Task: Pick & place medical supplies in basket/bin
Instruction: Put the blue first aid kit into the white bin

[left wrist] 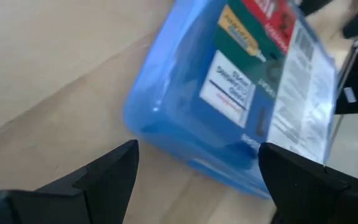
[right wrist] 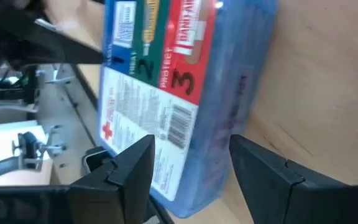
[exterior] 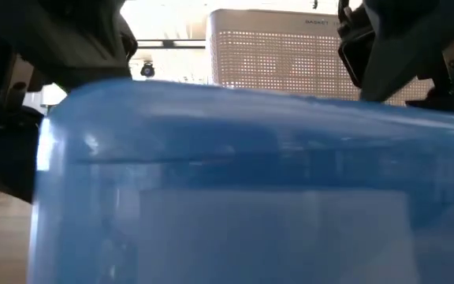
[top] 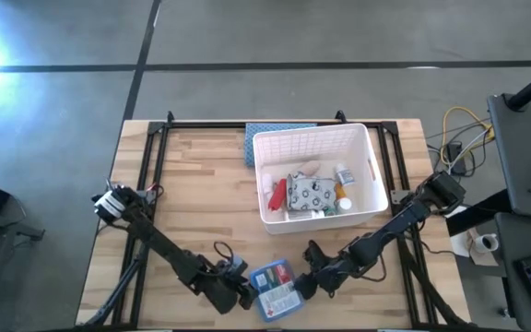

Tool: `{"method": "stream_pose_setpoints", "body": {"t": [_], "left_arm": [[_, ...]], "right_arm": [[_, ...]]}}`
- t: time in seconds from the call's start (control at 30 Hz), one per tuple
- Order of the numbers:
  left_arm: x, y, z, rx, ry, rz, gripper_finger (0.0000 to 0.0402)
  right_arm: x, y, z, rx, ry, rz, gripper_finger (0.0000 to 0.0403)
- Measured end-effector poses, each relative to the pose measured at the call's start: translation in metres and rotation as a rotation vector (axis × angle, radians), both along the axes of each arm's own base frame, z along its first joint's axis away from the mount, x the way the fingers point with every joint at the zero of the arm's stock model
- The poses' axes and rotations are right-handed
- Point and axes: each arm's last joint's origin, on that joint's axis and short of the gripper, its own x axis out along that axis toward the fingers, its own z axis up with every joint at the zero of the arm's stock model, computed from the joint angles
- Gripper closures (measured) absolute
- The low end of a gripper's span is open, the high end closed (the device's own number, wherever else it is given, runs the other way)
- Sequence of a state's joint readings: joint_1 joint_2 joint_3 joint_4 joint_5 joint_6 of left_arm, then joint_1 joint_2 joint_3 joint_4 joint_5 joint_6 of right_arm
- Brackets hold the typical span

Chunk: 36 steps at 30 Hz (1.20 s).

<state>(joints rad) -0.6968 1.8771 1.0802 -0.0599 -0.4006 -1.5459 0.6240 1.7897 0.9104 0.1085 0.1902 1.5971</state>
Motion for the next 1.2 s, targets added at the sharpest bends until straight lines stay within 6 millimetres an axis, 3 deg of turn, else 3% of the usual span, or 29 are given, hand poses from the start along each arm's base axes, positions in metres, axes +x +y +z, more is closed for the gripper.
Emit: {"method": "stream_pose_setpoints", "body": {"t": [0.83,1.2], "left_arm": [[-0.017,0.006,-0.02,-0.045,0.157,-0.099,0.0093],[-0.022,0.009,-0.028,-0.053,0.206,-0.115,0.0093]], "right_arm": [[-0.003,-0.004,-0.006,0.06,0.024,-0.031,0.0202],[0.024,0.004,-0.038,0.151,-0.063,-0.053,0.0202]]}}
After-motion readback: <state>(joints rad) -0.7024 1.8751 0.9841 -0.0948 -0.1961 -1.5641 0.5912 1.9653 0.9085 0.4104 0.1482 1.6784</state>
